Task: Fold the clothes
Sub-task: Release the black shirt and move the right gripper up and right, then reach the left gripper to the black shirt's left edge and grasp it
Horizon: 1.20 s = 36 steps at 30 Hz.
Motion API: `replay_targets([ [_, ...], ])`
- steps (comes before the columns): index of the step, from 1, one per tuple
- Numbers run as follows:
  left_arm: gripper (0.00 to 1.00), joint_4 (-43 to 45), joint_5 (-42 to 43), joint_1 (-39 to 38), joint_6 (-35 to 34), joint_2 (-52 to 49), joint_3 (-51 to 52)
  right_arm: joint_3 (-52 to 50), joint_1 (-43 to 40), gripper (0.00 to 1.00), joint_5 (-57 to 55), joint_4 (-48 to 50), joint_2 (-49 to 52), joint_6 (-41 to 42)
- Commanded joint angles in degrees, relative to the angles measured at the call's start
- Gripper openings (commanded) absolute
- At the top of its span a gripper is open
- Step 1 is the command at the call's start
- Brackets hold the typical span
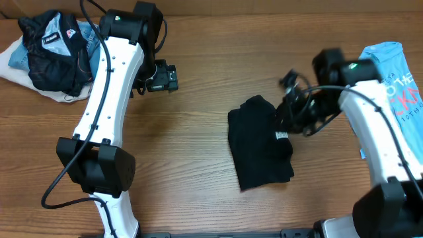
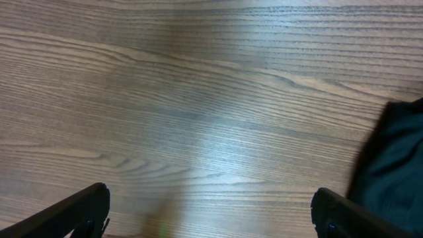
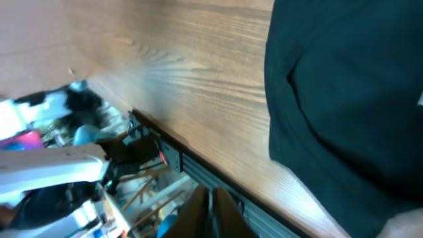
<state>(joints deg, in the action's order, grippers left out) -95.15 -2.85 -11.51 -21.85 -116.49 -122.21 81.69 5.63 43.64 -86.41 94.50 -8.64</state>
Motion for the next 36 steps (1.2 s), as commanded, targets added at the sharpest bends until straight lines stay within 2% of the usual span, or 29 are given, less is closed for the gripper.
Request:
replay_targets([
  [1, 1.0, -0.09, -0.5, 0.26, 1.09, 0.55, 0.31, -13.38, -0.13, 0.11, 9.14, 7.56, 1.51, -6.05],
  [7, 1.0, -0.68, -0.48, 0.31, 1.27, 0.55, 0.31, -32.3, -0.28, 0.17, 12.55, 29.18, 8.09, -4.15],
  [11, 1.0, -0.87, -0.48, 0.28, 1.27, 0.55, 0.31, -36.94, -2.12, 0.19, 8.98, 38.58, 13.51, 0.46],
  [14, 1.0, -1.31, -0.48, 0.28, 1.27, 0.55, 0.31, -37.13, -4.04, 0.18, 8.7, 40.09, 16.2, 1.25],
  [20, 1.0, -1.38, -0.48, 0.28, 1.27, 0.55, 0.31, -34.01, -7.3, 0.11, 12.83, 34.93, 14.93, 0.46],
  [23, 1.0, -0.94, 0.24, 0.24, 1.31, 0.55, 0.31, -30.16, -7.96, 0.11, 16.81, 27.78, 12.61, -4.68],
  [28, 1.0, 1.05, 8.11, 0.24, 7.69, 0.55, 0.55, -18.29, -7.96, 0.18, 18.38, 11.65, 8.31, -12.83],
  [31, 1.0, 2.97, 14.67, 0.24, 10.82, 0.55, 1.75, -9.6, -7.96, 0.24, 17.64, 4.59, 6.08, -13.68],
  [33, 1.0, 4.7, 19.28, 0.04, 11.61, 0.55, 4.28, -0.79, -8.0, 0.62, 14.86, 0.07, 5.4, -12.74],
  [35, 1.0, 6.23, 21.0, -0.55, 11.58, 0.55, 7.19, 4.83, -8.07, 0.94, 9.62, -0.44, 5.4, -7.21],
  [36, 1.0, 7.1, 21.64, -0.87, 11.61, 0.55, 8.74, 6.99, -8.17, 1.0, 6.67, -0.2, 5.4, -4.04],
])
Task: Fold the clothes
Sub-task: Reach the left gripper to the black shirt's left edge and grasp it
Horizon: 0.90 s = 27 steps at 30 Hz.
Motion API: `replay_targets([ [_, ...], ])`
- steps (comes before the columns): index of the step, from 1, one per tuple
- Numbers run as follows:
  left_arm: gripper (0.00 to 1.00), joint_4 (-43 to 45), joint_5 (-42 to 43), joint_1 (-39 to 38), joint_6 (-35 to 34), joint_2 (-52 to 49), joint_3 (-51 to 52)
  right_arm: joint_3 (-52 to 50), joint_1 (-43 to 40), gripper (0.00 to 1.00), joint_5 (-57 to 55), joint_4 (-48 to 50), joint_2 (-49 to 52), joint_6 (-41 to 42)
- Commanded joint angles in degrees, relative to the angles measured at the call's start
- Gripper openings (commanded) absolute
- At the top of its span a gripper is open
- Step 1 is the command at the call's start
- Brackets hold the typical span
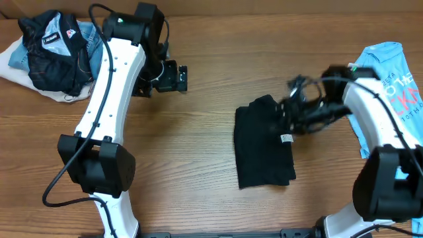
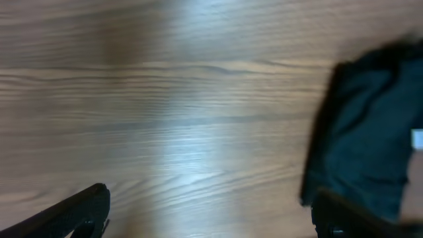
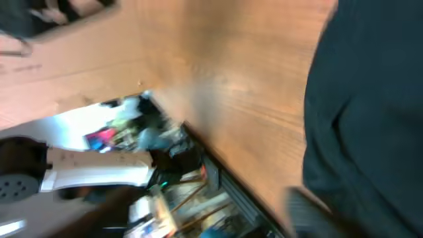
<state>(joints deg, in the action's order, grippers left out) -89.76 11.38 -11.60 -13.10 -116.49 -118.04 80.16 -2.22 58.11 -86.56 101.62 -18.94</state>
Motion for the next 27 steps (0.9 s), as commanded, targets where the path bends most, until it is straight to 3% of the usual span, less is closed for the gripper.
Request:
replay_targets([
  [1, 1.0, 2.91, 8.37, -1.25, 2.84, 0.55, 6.49, 10.93, -0.52, 1.0, -11.54, 0.37, -1.73, 10.19],
  [4, 1.0, 7.19, 12.44, -3.06, 3.45, 0.55, 12.22, 15.98, -1.38, 1.0, -21.51, 2.54, -1.73, 20.76],
  [7, 1.0, 11.58, 16.83, -5.55, 4.61, 0.55, 17.0, 18.05, -2.56, 1.0, -25.88, 4.94, -1.73, 25.44],
  [11, 1.0, 18.36, 21.16, -9.16, 4.24, 0.55, 22.18, 18.21, -4.59, 1.0, -25.92, 6.19, -1.7, 26.29],
  [15, 1.0, 26.58, 22.67, -12.41, -0.94, 0.55, 29.42, 18.21, -6.64, 1.0, -25.92, 5.79, -1.7, 26.27],
  [27, 1.0, 46.77, 37.05, -12.9, -2.45, 0.55, 44.7, 18.21, -7.87, 1.0, -25.92, 5.31, -1.7, 26.03],
])
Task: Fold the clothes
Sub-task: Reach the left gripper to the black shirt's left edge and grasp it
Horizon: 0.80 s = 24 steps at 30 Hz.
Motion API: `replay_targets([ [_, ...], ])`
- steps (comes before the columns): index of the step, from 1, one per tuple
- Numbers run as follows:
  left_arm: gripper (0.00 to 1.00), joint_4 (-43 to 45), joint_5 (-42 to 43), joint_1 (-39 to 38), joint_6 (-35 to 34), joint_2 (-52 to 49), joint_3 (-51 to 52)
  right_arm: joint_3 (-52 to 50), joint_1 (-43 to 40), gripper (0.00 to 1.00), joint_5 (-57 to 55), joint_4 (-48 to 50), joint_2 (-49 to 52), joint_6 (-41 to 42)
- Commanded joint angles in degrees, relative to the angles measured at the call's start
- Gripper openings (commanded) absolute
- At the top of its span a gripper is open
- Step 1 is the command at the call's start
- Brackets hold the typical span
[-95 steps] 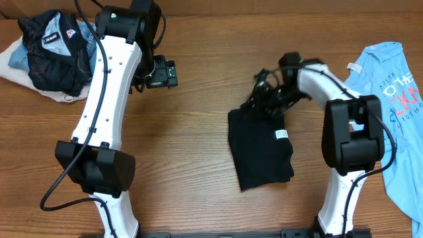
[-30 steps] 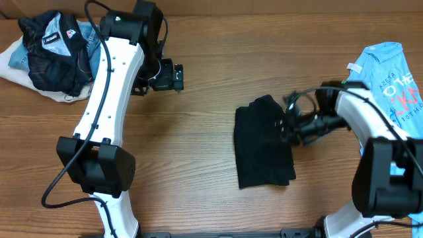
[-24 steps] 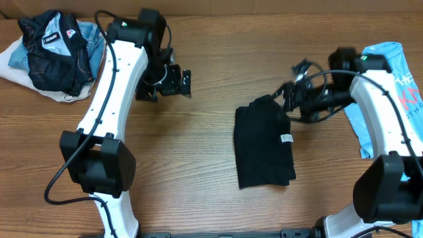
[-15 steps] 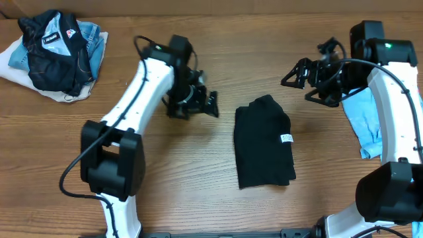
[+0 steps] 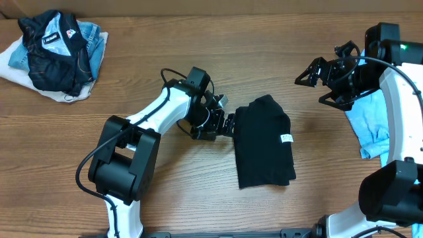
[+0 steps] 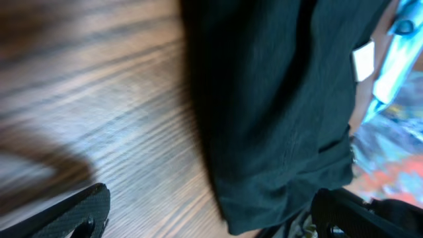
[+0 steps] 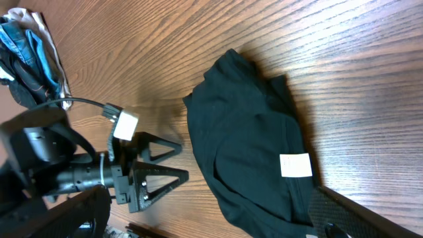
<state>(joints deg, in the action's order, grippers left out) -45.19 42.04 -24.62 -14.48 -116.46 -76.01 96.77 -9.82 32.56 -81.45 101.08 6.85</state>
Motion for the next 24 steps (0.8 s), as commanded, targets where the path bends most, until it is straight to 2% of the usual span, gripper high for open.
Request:
replay_targets([
  [1, 1.0, 3.23, 6.8, 0.09, -1.68, 0.52, 3.39, 1.6, -0.26, 1.0, -0.37, 0.22, -1.16, 0.24],
  [10, 1.0, 14.78, 6.45, -4.39, -12.63, 0.5, 7.72, 1.6, -0.26, 1.0, -0.37, 0.15, -1.16, 0.26],
  [14, 1.0, 17.07, 1.46, -7.34, -18.78, 0.5, 7.72, 1.6, -0.26, 1.0, -0.37, 0.09, -1.16, 0.26],
  [20, 1.0, 20.63, -2.34, -9.88, -23.28, 0.48, 7.72, 1.6, -0.26, 1.0, -0.39, -0.09, -1.16, 0.24],
  [24, 0.93, 22.23, -5.57, -10.25, -23.93, 0.48, 7.72, 1.6, -0.26, 1.0, -0.37, -0.33, -1.16, 0.24],
])
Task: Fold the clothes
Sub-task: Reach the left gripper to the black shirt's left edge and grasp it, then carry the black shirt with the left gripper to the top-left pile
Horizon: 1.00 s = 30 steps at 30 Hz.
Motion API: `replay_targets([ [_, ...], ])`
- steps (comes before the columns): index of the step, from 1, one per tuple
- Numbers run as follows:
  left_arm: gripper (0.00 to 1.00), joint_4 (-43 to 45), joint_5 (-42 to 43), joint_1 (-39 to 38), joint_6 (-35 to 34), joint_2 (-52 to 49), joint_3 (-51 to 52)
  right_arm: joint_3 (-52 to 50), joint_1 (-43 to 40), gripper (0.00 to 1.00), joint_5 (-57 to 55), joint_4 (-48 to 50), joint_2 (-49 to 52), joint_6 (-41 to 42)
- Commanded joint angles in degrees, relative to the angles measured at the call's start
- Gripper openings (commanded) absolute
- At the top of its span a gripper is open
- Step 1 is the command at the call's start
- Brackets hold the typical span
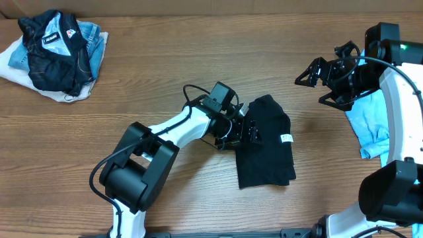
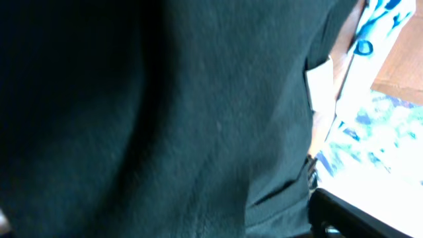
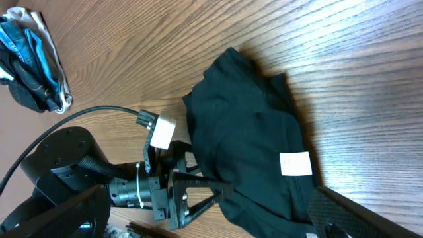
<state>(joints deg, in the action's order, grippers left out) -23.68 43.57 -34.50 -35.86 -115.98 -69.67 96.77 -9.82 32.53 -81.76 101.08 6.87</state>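
A folded black garment (image 1: 268, 149) with a white tag (image 1: 286, 138) lies on the wooden table, right of centre. My left gripper (image 1: 249, 134) is low over its left part, open, and dark cloth (image 2: 165, 112) fills the left wrist view, where only one finger (image 2: 344, 211) shows. In the right wrist view one left finger (image 3: 201, 192) lies by the garment's (image 3: 254, 145) lower left edge. My right gripper (image 1: 316, 79) hangs open, high at the back right, holding nothing.
A pile of dark and blue clothes (image 1: 53, 46) sits at the back left corner. A light blue shirt (image 1: 373, 119) lies at the right edge under the right arm. The left arm (image 1: 172, 132) stretches across the table's middle.
My left gripper has moved right, from just beside the black garment's left edge to over it, so cloth now fills its view. The right arm has not moved.
My right gripper was low at the black garment's right side while the left hung open at the back left. It stayed there as the left shifted right. Then the right was raised, open and away, with the left beside the garment's left edge, and now over it.
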Motion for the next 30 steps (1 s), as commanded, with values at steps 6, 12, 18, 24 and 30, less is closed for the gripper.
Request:
replay_targets([
  [6, 0.68, 3.58, -9.79, -0.37, -2.51, 0.0, 1.38, 1.6, -0.26, 1.0, -0.37, -0.04, -1.16, 0.22],
  [12, 0.28, 7.13, -14.08, -0.46, -2.54, 0.02, 1.38, 1.6, -0.26, 1.0, -0.42, -0.57, -1.16, 0.2],
  [18, 0.07, 7.3, -19.17, 0.5, -1.29, 0.02, 1.38, 1.57, -0.26, 1.0, -1.25, -1.53, -1.16, 0.17],
  [24, 0.04, 8.41, -20.22, 5.33, 0.11, 0.02, 1.36, 1.55, -0.09, 1.0, -1.64, -2.78, -1.16, 0.2],
  [30, 0.04, 10.75, -20.33, 14.64, 3.87, 0.02, 1.36, 1.55, -0.09, 1.0, -1.64, -3.43, -1.16, 0.2],
])
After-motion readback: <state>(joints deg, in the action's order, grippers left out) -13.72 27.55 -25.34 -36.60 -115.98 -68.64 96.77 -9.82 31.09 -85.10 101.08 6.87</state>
